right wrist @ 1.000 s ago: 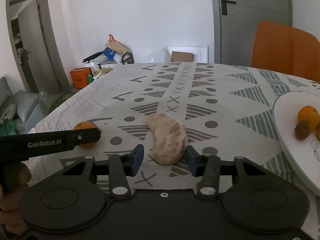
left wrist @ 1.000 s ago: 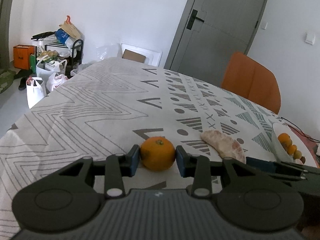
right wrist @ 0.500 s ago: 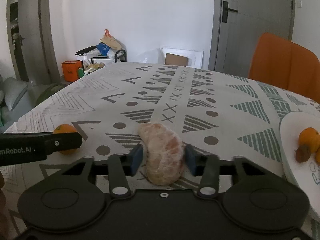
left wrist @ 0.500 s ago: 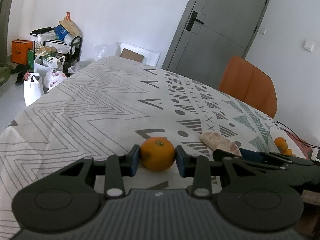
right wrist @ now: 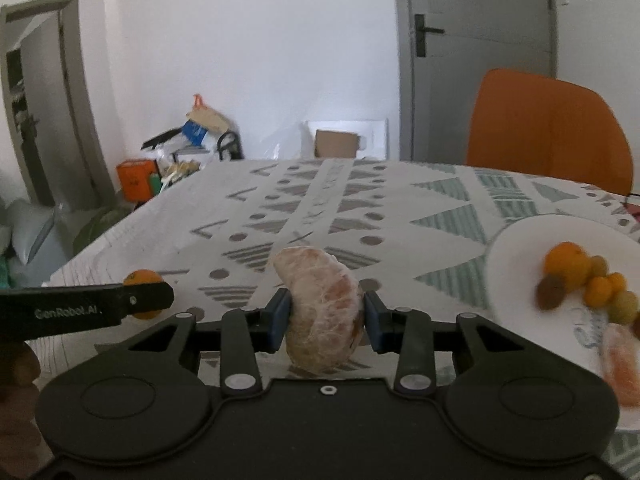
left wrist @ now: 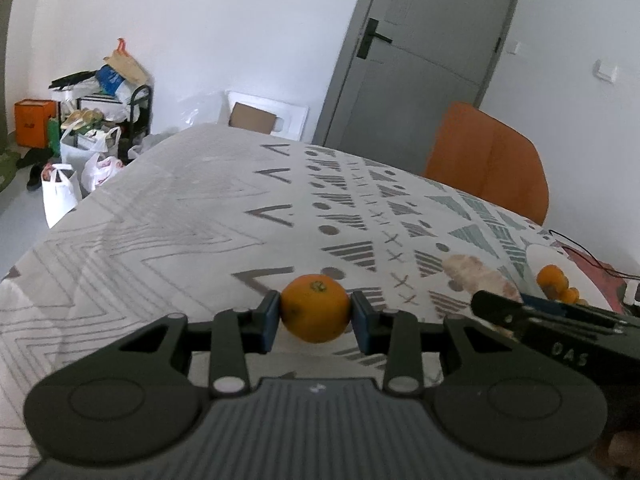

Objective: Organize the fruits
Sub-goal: 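Carry the mandarin and peeled mandarin onto the white plate and open both grippers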

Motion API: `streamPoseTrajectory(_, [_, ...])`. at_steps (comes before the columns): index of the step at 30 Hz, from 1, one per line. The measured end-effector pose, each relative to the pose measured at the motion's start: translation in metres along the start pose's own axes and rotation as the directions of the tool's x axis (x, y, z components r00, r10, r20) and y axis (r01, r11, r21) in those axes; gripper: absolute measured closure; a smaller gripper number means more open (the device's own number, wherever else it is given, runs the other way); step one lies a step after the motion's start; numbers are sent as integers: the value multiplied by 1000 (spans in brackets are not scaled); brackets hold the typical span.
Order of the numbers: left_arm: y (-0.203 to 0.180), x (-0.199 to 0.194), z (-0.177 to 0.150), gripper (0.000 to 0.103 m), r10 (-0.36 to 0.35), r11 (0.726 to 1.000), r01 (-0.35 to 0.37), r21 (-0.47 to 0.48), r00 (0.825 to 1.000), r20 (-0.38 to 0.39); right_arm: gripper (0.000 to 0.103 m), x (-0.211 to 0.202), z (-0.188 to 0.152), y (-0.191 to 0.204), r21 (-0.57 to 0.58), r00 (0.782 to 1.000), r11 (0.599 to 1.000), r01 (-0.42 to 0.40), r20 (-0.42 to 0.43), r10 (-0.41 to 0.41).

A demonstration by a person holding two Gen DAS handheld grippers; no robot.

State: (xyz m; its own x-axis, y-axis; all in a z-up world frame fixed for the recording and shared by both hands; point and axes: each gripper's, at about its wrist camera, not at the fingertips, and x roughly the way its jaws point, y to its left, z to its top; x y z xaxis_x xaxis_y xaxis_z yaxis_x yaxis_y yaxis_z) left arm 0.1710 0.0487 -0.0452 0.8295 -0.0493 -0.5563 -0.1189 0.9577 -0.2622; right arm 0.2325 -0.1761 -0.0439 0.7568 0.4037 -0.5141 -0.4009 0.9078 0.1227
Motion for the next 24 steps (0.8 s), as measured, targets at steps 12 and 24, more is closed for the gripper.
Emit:
streamPoseTrajectory(12, [-48, 4, -3, 67, -54, 995, 54, 80, 999, -4, 66, -31, -8, -57, 97, 996, 993, 74, 48, -79])
streamPoseTrajectory(24, [-85, 7, -8, 67, -83, 986, 85, 143, 996, -20, 66, -44, -21, -97, 177, 986, 974, 140, 62, -153])
